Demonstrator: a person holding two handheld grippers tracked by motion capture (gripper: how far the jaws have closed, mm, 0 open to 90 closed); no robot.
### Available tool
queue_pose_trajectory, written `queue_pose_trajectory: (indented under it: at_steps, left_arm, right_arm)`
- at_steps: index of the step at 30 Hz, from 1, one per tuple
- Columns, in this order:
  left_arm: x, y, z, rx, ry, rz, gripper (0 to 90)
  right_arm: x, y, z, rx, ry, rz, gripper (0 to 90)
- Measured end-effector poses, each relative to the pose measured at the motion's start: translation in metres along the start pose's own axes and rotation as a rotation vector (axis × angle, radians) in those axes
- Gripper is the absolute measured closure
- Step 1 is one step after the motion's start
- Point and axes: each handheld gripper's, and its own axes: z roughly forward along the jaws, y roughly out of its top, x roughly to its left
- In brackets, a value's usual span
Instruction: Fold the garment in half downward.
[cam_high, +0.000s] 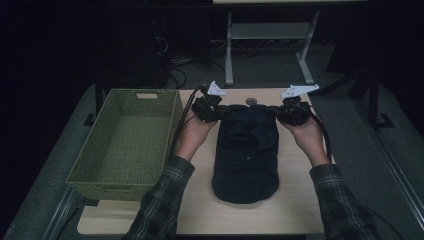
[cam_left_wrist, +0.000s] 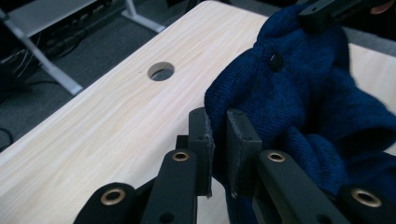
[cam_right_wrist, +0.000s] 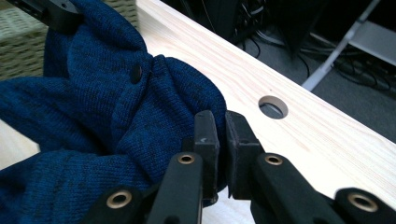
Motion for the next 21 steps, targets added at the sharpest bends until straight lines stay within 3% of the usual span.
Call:
queue_pose_trajectory:
  at_steps: [9,21]
  left_arm:
    - [-0.022,-0.021,-0.021,-0.027,-0.032,0.038,80.8]
    - [-0.037,-0.046,-0.023,0.003,-0.063,0.05,80.4]
  right_arm:
    - [0.025,-0.015,-0.023,-0.056,0.025,-0.055,83.4]
    - [0.049,-0.043,-0.029,-0.048,0.06,-0.061,81.5]
